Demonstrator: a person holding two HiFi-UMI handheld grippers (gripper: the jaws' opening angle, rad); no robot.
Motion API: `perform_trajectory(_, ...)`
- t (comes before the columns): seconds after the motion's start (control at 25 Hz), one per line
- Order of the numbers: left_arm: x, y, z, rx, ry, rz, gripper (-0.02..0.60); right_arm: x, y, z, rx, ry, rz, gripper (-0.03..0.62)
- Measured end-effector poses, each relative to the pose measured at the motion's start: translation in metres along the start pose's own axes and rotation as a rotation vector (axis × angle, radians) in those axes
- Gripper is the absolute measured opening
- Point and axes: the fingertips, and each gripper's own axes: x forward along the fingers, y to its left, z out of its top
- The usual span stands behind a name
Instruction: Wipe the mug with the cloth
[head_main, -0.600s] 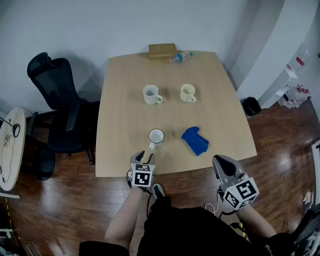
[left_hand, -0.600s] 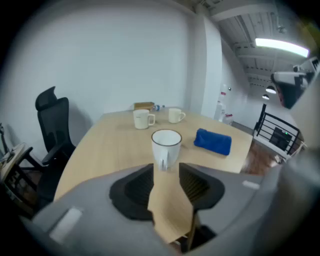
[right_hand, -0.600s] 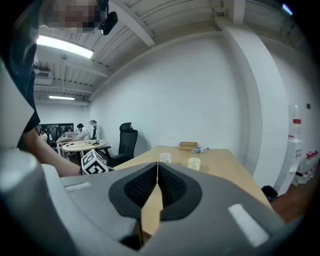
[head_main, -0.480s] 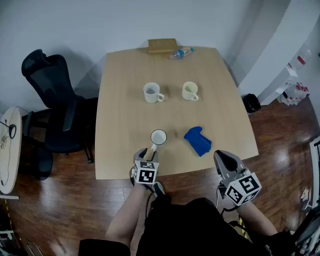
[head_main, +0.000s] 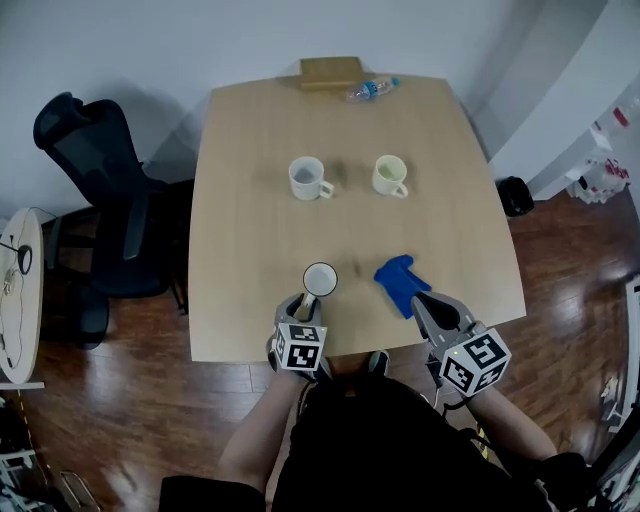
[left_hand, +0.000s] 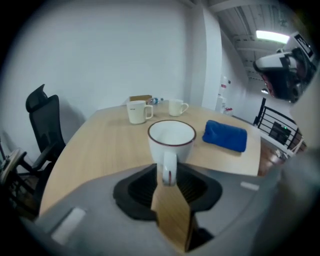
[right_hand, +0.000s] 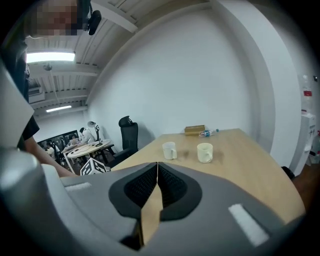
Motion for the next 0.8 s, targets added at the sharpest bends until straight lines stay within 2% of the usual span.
perform_trajectory(0.12,0.005,0.000,-0.002,-0.014,0.013,0.006,0.114,0.012,-0.009,-0.006,-0.010,0.028,0.039,0.008)
perform_trajectory(0.2,0.006,-0.002,-0.002,0.009,0.012,0.010,0.081,0.022,-0.016,-0.015,-0.029,0.056,0.060,0.008)
perform_trajectory(0.28,0.007,-0.005,-0.001,0.072,0.004,0.013,0.074,0.035,-0.027,-0.031,-0.045,0.103,0.073,0.008)
perform_trajectory(0.44,0.004,-0.015,0.003,0.263,-0.003,0.027,0.071,0.068,-0.055,-0.078,-0.025,0.236,0.054,0.008)
perform_trajectory(0.48,0.003,-0.016,0.006,0.277,-0.003,0.029,0.069,0.076,-0.060,-0.090,-0.020,0.266,0.048,0.011)
perform_trajectory(0.52,0.002,-0.018,0.011,0.258,-0.005,0.026,0.067,0.083,-0.065,-0.100,-0.021,0.291,0.040,0.025)
perform_trajectory(0.56,0.000,-0.018,0.016,0.207,-0.009,0.018,0.067,0.089,-0.069,-0.109,-0.032,0.312,0.023,0.055)
perform_trajectory(0.6,0.000,-0.017,0.022,0.137,-0.014,0.008,0.067,0.094,-0.075,-0.116,-0.058,0.331,-0.004,0.104)
perform_trajectory(0.68,-0.002,-0.015,0.032,0.018,-0.020,-0.002,0.066,0.102,-0.087,-0.129,-0.150,0.362,-0.070,0.158)
perform_trajectory(0.72,-0.004,-0.013,0.036,-0.008,-0.020,-0.001,0.064,0.105,-0.090,-0.134,-0.202,0.378,-0.094,0.172)
perform_trajectory(0.8,-0.006,-0.012,0.039,-0.009,-0.015,-0.001,0.064,0.112,-0.089,-0.143,-0.279,0.430,-0.107,0.219)
